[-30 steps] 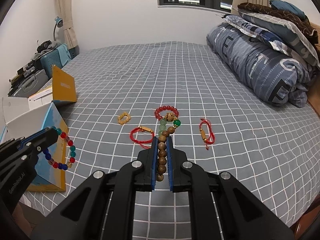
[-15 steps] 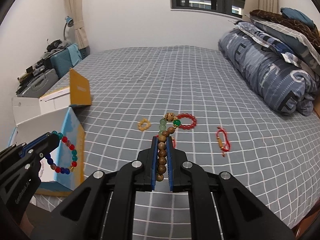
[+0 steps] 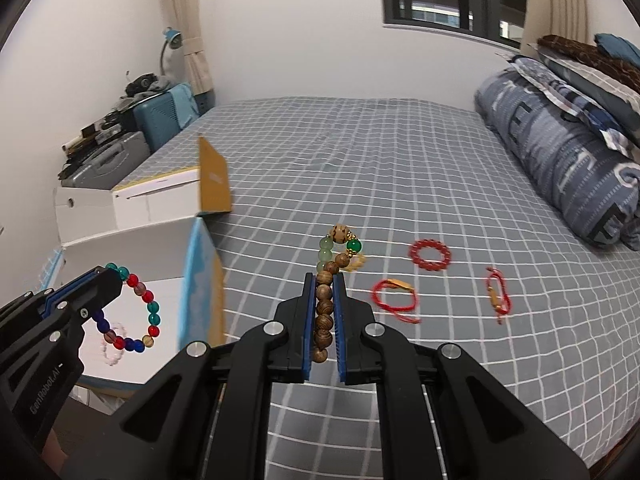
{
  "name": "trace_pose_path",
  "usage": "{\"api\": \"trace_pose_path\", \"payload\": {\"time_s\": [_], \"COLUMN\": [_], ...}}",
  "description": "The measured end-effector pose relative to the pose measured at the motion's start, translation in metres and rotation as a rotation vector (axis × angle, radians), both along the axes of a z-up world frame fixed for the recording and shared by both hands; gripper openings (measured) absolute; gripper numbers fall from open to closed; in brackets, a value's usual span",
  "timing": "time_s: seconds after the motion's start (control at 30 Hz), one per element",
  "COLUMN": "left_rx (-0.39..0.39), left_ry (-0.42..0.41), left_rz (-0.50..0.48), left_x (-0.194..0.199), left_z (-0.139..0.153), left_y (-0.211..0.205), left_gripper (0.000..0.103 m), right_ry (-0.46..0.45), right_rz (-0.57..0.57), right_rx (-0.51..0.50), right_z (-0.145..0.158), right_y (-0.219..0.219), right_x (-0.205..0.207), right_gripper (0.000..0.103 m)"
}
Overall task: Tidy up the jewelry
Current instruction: 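Carry multicolour and wooden bracelets with both tools over the white box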
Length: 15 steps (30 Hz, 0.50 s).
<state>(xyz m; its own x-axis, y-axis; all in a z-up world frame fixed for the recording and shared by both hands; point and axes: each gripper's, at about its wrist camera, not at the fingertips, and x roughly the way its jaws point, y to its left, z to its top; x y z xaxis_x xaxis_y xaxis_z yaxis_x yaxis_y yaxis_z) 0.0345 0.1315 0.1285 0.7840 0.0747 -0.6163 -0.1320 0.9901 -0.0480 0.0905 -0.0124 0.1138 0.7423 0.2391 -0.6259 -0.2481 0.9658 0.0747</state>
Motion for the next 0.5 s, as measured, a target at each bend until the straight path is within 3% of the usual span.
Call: {"api": "trace_pose_path", "payload": {"time_s": [0.5], "left_rx": [0.017], "left_ry": [-0.007], "left_rz": [0.180], "left_x": [-0.031], "left_z": [0.006], "left_y": [0.087], "left_gripper": [0.009], "right_ry": [-0.007], "right_rz": [0.200], "right_rx": [0.005], "right_z": [0.006], "right_y": [0.123], "right_x": [-0.024], "right_gripper": [0.008]}}
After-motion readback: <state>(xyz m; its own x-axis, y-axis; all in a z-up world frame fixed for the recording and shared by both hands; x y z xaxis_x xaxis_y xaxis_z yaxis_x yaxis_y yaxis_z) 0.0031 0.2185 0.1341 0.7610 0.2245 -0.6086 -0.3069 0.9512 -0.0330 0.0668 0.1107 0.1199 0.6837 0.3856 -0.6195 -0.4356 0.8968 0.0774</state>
